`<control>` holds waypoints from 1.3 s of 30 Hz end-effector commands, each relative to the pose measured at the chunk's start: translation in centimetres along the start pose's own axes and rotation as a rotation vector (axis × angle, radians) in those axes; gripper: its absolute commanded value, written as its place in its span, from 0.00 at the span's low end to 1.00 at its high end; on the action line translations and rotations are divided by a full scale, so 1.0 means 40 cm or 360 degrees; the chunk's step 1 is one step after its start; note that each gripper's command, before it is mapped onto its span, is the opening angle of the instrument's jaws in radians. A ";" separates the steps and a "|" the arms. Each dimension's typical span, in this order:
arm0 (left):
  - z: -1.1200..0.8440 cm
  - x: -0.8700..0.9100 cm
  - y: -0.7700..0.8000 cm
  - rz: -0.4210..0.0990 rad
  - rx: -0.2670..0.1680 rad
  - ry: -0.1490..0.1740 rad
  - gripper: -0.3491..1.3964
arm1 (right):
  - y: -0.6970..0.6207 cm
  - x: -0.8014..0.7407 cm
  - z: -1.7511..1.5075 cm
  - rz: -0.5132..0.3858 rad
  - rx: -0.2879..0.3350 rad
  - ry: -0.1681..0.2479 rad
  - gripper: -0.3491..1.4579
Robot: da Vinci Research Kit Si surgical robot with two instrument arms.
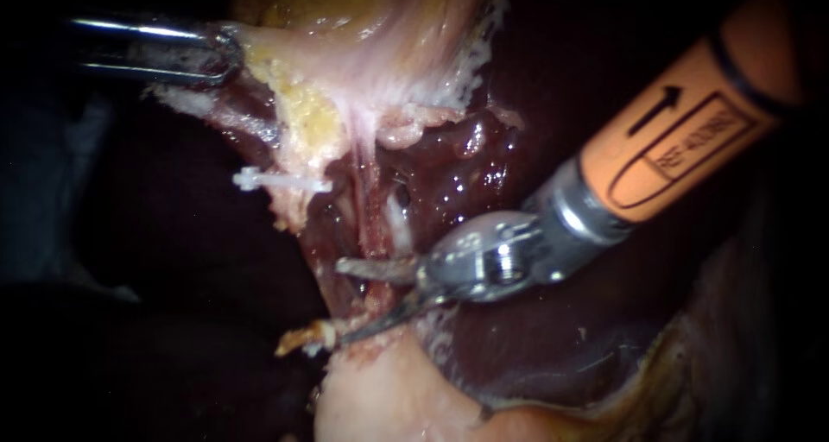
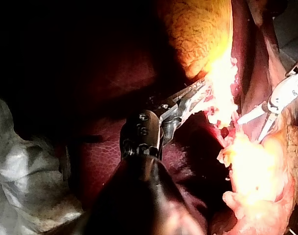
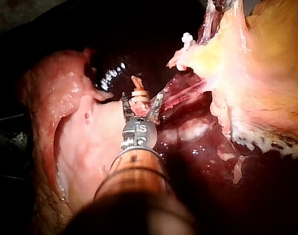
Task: Go back from the cut left tube
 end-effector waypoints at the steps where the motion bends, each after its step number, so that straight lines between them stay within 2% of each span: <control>1: 0.0000 0.0000 -0.0001 0.0000 0.0000 0.0000 0.00 | 0.0007 -0.0004 -0.0025 -0.0008 -0.0012 -0.0009 0.99; 7: -0.0002 0.0000 -0.0002 0.0000 -0.0001 -0.0001 0.00 | 0.0043 -0.0031 -0.0180 -0.0036 -0.0069 -0.0043 0.99; 10: -0.0002 0.0000 -0.0003 0.0000 -0.0001 -0.0001 0.00 | 0.0055 -0.0045 -0.0243 -0.0023 -0.0021 -0.0037 0.99; 15: -0.0002 0.0000 -0.0004 0.0000 -0.0001 -0.0001 0.00 | 0.0076 -0.0057 -0.0311 -0.0013 -0.0014 -0.0040 0.99; 21: -0.0001 0.0000 -0.0005 0.0000 0.0000 0.0000 0.00 | 0.0086 -0.0061 -0.0328 -0.0010 -0.0006 -0.0038 0.99; 27: 0.0017 -0.0004 -0.0023 0.0004 0.0005 0.0003 0.00 | 0.0085 -0.0063 -0.0330 -0.0011 -0.0005 -0.0038 0.99; 32: 0.0066 -0.0018 -0.0047 0.0012 0.0020 0.0011 0.00 | 0.0086 -0.0067 -0.0329 -0.0011 -0.0006 -0.0038 0.99; 39: 0.0140 -0.0069 -0.0059 0.0033 0.0004 0.0004 0.00 | 0.0086 -0.0071 -0.0328 -0.0013 -0.0007 -0.0039 0.99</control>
